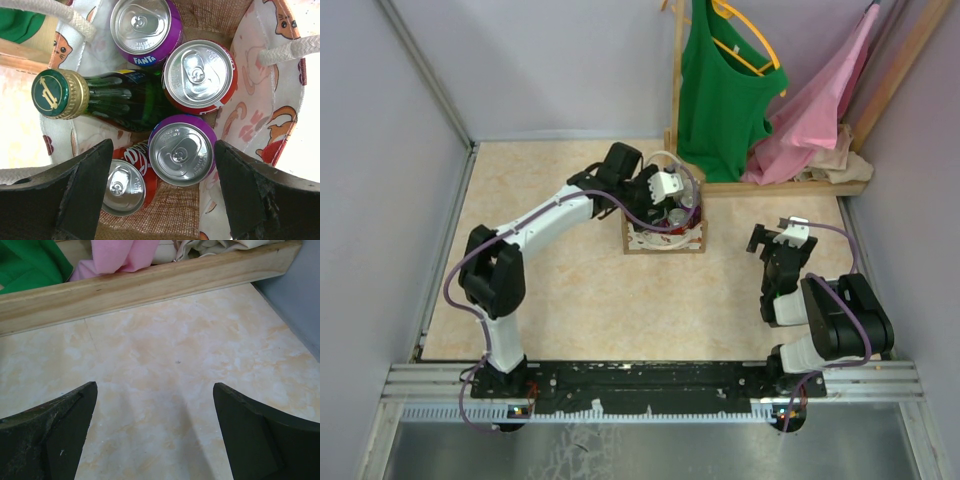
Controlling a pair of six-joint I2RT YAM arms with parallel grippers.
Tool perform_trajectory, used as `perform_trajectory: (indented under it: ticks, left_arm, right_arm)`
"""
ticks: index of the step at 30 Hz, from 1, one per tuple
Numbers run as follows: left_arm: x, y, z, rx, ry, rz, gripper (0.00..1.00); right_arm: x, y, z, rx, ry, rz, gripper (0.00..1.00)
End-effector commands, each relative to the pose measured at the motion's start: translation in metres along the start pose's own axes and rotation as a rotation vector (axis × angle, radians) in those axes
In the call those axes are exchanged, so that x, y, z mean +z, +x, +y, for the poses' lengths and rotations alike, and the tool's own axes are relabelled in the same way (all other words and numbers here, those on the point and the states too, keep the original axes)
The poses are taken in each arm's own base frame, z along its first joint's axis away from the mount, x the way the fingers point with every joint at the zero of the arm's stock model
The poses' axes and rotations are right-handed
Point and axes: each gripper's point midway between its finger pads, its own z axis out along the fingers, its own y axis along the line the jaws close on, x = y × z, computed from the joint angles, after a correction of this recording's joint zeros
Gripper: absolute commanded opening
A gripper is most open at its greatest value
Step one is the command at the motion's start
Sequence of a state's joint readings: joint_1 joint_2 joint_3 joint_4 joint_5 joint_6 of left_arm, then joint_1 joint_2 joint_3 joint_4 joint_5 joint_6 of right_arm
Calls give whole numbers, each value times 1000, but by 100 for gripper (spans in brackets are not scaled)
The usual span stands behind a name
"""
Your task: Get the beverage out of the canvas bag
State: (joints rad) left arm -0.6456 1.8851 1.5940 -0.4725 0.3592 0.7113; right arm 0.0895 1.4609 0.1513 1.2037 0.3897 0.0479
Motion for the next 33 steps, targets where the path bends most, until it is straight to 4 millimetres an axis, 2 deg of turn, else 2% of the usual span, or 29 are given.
perform_trajectory:
  ticks: [1, 7, 12, 19, 23, 25, 28, 29, 33]
  left_arm:
    - [12, 20, -9, -30, 34, 55, 88]
    - [18, 34, -12, -58, 43, 104, 87]
    - [22, 61, -14, -97, 51, 231, 75]
    - [35, 81, -27, -154, 106, 300, 72]
    - [36, 90, -26, -186, 101, 324, 71]
    - [35, 93, -26, -199, 99, 330, 67]
    - [36, 97, -26, -213, 101, 345, 54]
    - [36, 99, -27, -217, 104, 352, 46]
    - [38, 105, -32, -234, 123, 379, 2]
  right_arm:
    - [6, -21, 1, 27, 4, -67, 99]
    - [6, -21, 1, 27, 5, -67, 99]
    - [6, -21, 1, 26, 5, -67, 99]
    - [6, -21, 1, 27, 5, -67, 99]
    - [6, -21, 1, 26, 4, -67, 99]
    - [6, -21, 1, 27, 4, -67, 99]
    - [6, -21, 1, 26, 5, -67, 99]
    - [6, -21, 1, 27, 4, -67, 99]
    - [6, -21, 1, 27, 4, -67, 99]
